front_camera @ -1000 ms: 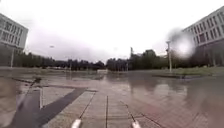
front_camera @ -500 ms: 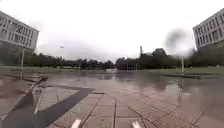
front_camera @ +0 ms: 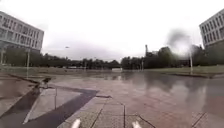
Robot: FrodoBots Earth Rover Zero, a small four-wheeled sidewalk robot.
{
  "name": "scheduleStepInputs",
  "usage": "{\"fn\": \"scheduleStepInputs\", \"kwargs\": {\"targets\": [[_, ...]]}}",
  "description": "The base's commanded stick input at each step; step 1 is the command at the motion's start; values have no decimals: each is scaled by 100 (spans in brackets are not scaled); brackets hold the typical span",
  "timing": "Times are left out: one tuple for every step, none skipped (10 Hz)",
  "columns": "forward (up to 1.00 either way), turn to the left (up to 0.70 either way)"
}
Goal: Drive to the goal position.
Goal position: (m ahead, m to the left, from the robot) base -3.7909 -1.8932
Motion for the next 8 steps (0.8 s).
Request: {"fn": "scheduleStepInputs", "kwargs": {"targets": [[70,0],[70,0],[70,0],[70,0],[70,0],[70,0],[70,0],[70,0]]}}
